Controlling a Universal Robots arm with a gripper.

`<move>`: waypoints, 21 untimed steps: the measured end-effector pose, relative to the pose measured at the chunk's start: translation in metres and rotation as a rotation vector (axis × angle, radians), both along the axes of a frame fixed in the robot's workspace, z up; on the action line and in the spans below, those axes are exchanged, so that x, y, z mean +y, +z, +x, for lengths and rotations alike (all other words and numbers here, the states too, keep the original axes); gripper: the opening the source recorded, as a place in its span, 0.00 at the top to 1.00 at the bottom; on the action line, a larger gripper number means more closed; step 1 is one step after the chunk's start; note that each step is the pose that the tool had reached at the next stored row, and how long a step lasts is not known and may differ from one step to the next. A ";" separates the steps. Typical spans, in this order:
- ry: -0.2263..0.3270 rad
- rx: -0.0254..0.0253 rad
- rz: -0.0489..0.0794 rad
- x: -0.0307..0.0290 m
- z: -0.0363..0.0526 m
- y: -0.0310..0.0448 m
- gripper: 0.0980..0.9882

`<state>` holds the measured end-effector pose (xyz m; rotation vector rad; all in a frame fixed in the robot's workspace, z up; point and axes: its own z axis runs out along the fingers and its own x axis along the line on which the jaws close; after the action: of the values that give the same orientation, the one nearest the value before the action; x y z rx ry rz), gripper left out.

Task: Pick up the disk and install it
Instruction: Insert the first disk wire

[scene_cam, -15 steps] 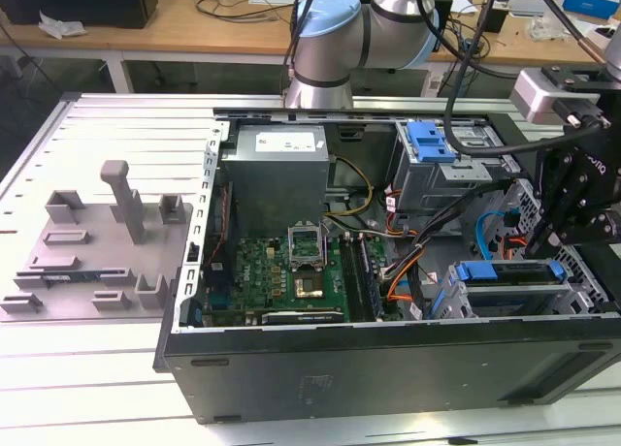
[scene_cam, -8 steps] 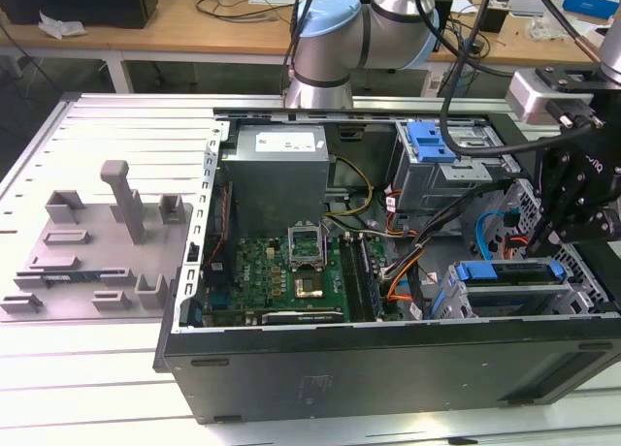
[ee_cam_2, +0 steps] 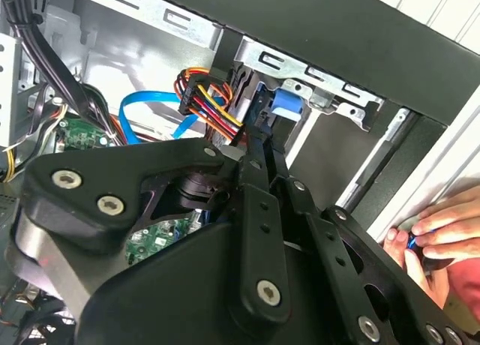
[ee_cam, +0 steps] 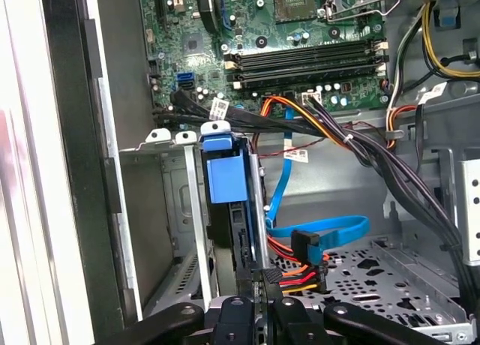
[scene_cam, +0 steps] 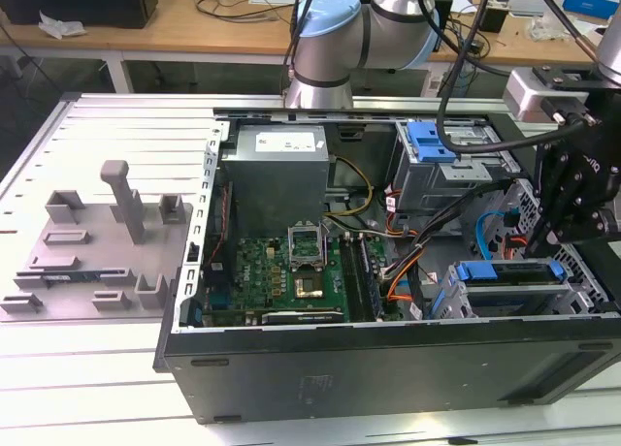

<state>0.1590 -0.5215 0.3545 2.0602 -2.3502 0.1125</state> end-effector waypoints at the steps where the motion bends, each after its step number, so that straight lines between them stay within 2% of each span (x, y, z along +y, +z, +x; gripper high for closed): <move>1: -0.001 0.0000 0.000 -0.0001 0.0000 0.0001 0.93; 10: -0.001 0.0000 -0.002 0.0000 -0.0001 -0.0004 0.93; 13: -0.001 0.0006 -0.008 0.0000 -0.0002 -0.0009 0.93; 16: -0.001 0.0008 -0.022 0.0000 -0.0001 -0.0013 0.93; 21: -0.001 0.0008 -0.023 0.0033 -0.0002 -0.0013 0.93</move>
<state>0.1589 -0.5182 0.3532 2.0483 -2.3387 0.1376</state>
